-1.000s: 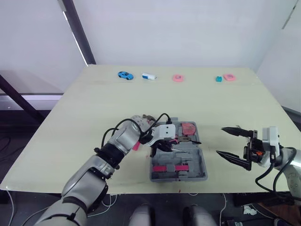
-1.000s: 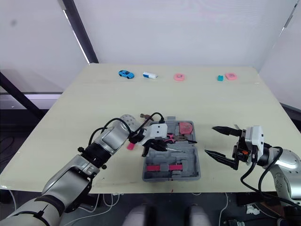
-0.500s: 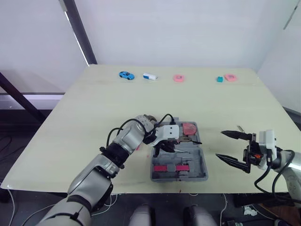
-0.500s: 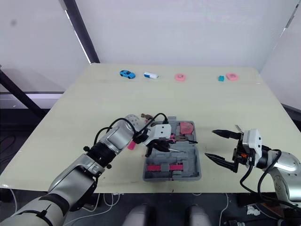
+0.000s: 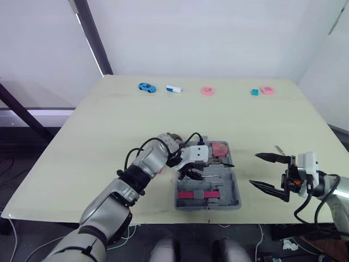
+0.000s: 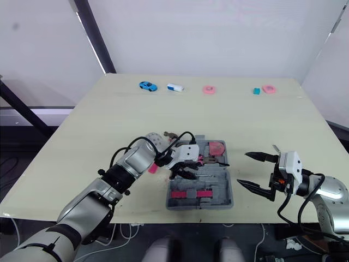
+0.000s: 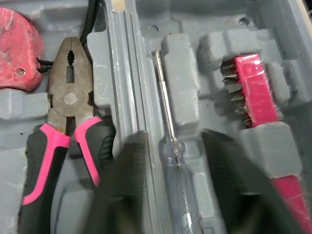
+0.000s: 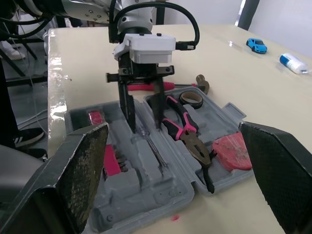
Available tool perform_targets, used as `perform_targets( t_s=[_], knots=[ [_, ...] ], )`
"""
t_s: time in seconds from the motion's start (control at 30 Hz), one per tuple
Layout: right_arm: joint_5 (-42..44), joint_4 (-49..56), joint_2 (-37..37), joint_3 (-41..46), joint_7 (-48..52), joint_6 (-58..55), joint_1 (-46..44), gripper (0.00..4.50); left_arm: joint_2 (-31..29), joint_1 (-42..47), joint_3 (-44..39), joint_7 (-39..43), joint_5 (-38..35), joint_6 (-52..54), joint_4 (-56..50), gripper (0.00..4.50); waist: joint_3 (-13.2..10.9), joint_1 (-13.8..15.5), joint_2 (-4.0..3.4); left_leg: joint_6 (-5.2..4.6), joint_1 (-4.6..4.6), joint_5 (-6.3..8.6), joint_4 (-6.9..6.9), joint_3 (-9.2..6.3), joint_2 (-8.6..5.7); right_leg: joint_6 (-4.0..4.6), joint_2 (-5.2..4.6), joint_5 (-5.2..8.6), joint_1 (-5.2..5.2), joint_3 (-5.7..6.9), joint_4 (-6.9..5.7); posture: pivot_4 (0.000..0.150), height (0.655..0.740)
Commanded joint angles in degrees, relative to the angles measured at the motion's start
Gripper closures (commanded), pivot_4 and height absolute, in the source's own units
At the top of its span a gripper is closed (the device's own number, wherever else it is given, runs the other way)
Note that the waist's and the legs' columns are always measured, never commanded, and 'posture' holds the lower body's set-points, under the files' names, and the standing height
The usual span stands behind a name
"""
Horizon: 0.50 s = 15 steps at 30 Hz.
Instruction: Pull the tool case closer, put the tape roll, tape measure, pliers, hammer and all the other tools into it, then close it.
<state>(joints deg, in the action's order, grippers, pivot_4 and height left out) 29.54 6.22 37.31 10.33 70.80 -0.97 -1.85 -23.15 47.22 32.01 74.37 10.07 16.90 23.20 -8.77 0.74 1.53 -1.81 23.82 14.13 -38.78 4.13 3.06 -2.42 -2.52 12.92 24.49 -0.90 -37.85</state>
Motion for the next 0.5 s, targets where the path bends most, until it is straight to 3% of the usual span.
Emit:
perform_targets(
  t_s=[0.03, 0.5],
  knots=[
    [0.64, 1.39, 0.39, 0.59, -0.08, 0.78, 0.38, 0.0, -0.45, -0.36, -0.15, -0.19, 0.32, -1.1, -2.7, 2.35, 0.0, -0.01, 0.0, 0.0, 0.0, 0.0, 0.0, 0.0, 0.0, 0.0, 0.0, 0.0, 0.0, 0.0, 0.0, 0.15, 0.7395],
    [0.85, 1.48, 0.19, 0.33, -0.41, 0.35, -0.13, 0.0, -1.58, -0.37, -5.34, -0.67, -4.14, -1.53, -5.88, 2.35, 0.0, -0.07, 0.0, 0.0, 0.0, 0.0, -0.01, 0.0, 0.01, -0.01, 0.01, -0.01, 0.0, 0.0, -0.02, 0.15, 0.7395]
  ],
)
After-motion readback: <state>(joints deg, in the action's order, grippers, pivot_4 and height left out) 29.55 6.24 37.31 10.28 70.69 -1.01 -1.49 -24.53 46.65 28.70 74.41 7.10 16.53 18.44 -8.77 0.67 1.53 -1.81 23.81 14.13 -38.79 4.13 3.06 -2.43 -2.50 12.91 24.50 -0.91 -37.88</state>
